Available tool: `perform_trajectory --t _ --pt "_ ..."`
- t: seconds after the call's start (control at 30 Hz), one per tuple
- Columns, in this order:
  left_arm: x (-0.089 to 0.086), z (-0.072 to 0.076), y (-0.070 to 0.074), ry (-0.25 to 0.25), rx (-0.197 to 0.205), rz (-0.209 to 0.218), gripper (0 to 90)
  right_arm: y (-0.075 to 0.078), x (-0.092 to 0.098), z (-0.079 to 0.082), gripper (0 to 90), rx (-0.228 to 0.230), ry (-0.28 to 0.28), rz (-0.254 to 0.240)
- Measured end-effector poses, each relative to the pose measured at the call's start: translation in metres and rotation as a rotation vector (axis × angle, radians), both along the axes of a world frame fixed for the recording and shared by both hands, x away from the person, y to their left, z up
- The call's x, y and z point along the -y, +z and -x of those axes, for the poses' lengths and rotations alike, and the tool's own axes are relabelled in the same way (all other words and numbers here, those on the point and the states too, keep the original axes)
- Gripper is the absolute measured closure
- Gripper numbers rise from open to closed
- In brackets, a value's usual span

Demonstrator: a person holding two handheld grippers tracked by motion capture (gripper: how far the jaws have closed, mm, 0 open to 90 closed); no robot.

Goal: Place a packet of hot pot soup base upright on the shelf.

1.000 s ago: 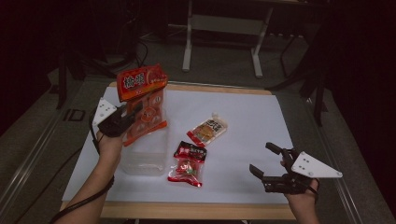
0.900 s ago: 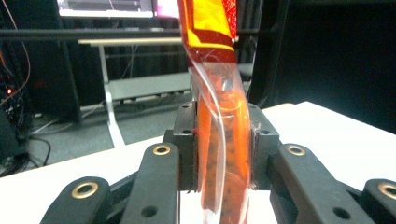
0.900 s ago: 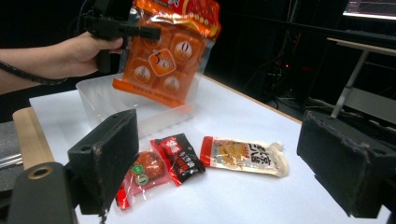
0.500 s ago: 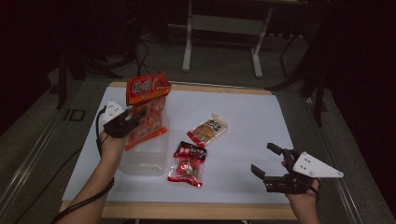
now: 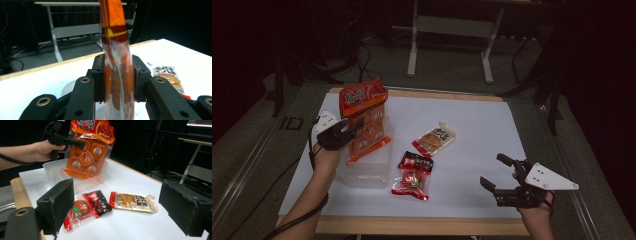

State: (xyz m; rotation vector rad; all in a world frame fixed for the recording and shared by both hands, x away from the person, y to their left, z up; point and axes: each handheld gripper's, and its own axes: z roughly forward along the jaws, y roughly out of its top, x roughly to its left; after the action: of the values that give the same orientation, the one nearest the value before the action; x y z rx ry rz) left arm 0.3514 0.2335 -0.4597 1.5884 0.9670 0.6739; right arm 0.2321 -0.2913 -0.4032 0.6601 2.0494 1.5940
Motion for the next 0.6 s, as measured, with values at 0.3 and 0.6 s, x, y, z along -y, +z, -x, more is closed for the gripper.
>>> perform_trajectory --t 0.3,0.6 --pt "-0.0108 0.0039 -0.0061 0.009 -0.02 0.004 51.6 -0.0028 -0.0023 -0.0017 13.0 -0.012 0.006 0.003" --pt "-0.0149 0.0076 -0.0088 0.04 -0.056 0.062 28.0 -0.0037 -0.0025 -0.0021 13.2 -0.011 0.004 0.006"
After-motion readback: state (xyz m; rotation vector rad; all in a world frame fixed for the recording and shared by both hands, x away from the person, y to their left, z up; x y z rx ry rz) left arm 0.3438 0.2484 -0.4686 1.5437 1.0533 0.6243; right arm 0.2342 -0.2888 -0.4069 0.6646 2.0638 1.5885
